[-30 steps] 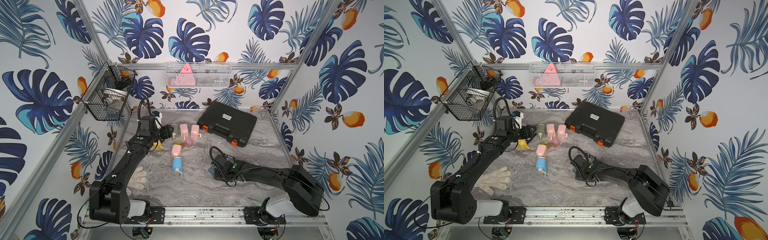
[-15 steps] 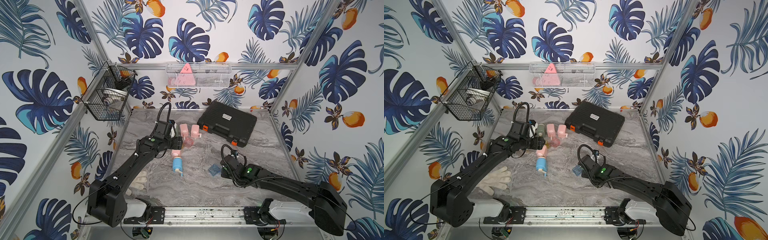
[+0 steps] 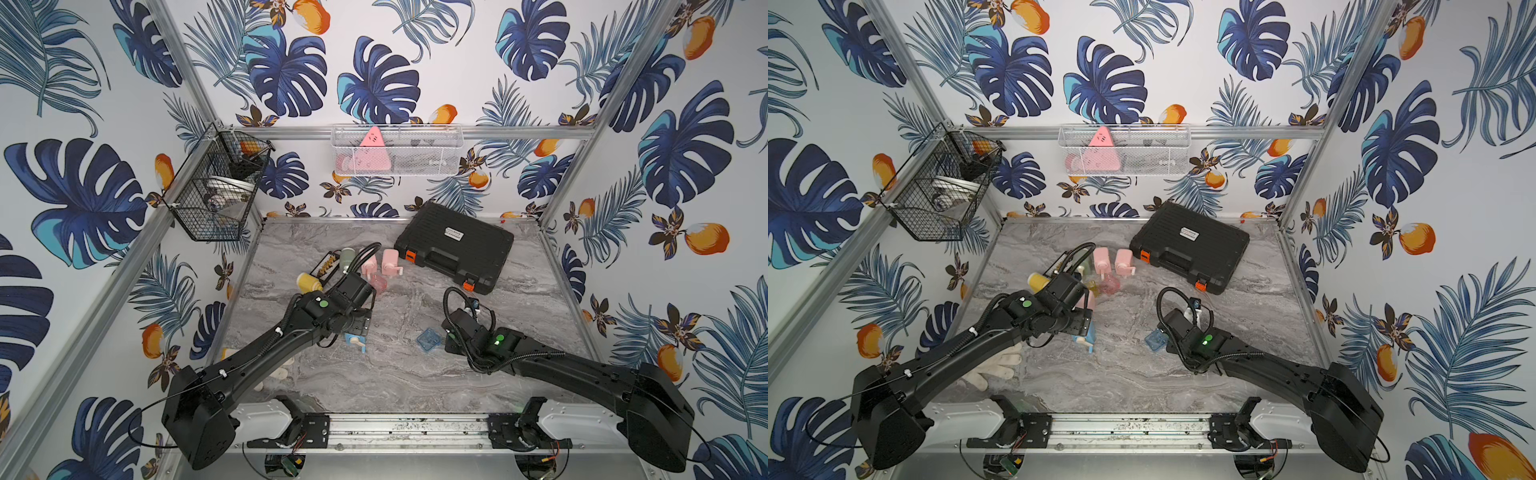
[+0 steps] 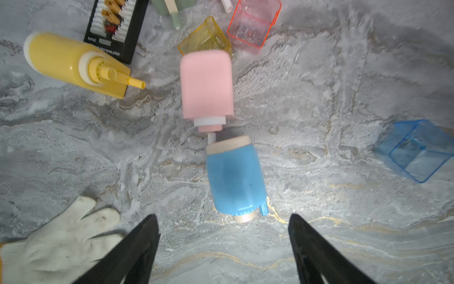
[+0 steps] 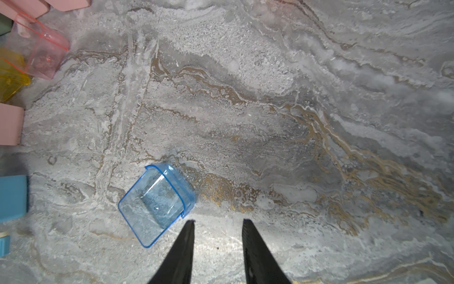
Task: Put the tray back into the pencil sharpener
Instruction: Pick up the pencil sharpener from the center of the board.
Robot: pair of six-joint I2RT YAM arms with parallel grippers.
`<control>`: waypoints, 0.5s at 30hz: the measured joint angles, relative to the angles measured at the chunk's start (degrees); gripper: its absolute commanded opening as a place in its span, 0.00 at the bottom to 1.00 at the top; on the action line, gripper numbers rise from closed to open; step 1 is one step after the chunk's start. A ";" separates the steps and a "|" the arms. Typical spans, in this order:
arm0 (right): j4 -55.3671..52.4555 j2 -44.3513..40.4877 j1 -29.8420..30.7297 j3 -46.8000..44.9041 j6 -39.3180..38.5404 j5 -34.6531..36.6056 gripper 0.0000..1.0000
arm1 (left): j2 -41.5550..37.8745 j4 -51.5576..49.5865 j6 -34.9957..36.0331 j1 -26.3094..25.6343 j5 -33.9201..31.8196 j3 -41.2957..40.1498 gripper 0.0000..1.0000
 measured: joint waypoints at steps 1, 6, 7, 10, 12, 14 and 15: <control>0.24 -0.28 -0.04 -0.20 -0.28 -0.02 0.36 | 0.57 -0.35 -0.44 -0.26 -0.24 -0.22 0.91; 0.92 -1.36 -0.26 -1.27 -0.31 -0.09 0.36 | 3.30 -0.44 -1.75 -0.61 0.28 -0.81 0.95; 0.92 -1.53 -0.31 -1.46 -0.28 -0.13 0.36 | 3.98 -0.26 -1.90 -0.61 0.74 -0.96 0.95; 0.94 -2.21 -0.31 -1.95 -0.28 -0.50 0.36 | 5.95 1.01 -2.19 -0.61 2.36 -1.55 0.95; 0.92 -2.80 -0.31 -2.27 -0.28 -0.72 0.36 | 7.26 1.95 -2.27 -0.61 3.13 -1.88 0.95; 0.92 -3.37 -0.31 -2.45 -0.28 -0.87 0.36 | 8.66 2.62 -2.36 -0.61 3.52 -2.03 0.94; 0.92 -3.72 -0.31 -2.58 -0.28 -0.90 0.36 | 9.27 3.04 -2.36 -0.61 3.72 -2.05 0.94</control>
